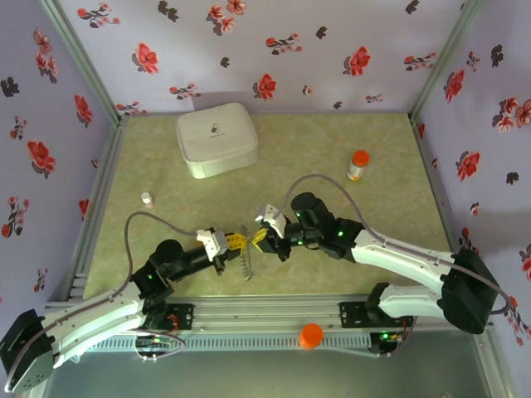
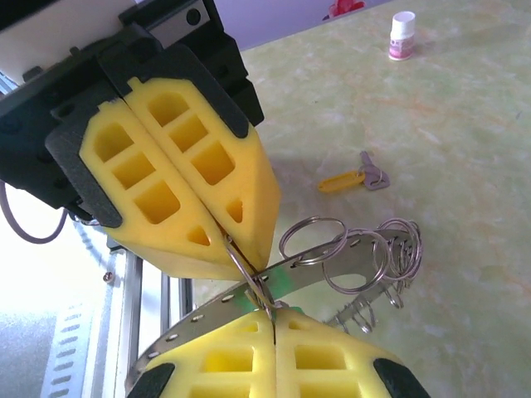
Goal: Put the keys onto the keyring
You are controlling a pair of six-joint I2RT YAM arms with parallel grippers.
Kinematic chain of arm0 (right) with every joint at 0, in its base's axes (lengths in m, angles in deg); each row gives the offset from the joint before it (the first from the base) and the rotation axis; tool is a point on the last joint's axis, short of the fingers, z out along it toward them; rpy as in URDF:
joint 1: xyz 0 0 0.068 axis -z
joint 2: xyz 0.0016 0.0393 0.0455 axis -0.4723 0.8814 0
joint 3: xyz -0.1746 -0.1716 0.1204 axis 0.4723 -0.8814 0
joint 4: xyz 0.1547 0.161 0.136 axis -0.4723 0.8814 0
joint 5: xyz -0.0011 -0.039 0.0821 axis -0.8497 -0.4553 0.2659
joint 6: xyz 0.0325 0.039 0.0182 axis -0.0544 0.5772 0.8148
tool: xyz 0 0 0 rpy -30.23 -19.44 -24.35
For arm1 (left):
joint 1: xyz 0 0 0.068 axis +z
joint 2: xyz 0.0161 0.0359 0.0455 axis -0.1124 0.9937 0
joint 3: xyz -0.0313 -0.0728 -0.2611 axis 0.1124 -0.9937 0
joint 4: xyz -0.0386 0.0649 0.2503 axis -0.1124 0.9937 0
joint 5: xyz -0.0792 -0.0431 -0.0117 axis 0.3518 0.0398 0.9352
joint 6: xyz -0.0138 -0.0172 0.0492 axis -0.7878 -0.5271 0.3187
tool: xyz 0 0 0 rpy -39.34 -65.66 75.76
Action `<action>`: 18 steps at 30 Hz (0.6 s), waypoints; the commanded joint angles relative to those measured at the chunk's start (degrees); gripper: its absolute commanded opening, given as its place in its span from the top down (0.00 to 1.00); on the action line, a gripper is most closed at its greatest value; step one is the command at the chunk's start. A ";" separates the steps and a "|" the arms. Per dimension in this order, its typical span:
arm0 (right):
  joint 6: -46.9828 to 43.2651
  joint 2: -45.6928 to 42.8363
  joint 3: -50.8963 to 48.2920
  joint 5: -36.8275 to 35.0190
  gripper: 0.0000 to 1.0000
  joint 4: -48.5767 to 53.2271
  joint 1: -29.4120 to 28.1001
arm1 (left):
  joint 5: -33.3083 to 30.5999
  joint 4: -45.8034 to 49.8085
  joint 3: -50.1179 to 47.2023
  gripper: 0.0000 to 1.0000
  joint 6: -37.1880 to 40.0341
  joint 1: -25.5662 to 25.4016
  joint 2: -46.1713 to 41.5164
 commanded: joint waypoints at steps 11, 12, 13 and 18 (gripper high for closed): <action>-4.84 -6.48 -2.01 -2.12 0.64 -3.64 -0.25 | 2.21 -9.51 -0.11 1.00 -0.63 -0.45 0.76; -6.36 -7.08 -2.26 -2.54 0.64 -3.66 -0.25 | 2.72 -9.75 -0.19 1.00 -0.70 -0.36 1.10; -7.01 -7.33 -2.42 -3.01 0.63 -3.90 -0.17 | 3.03 -10.03 -0.29 1.00 -0.79 -0.42 1.46; -8.35 -6.53 -1.86 -2.43 0.63 -5.01 -0.17 | 4.48 -12.56 -0.48 1.00 -1.12 -0.36 3.83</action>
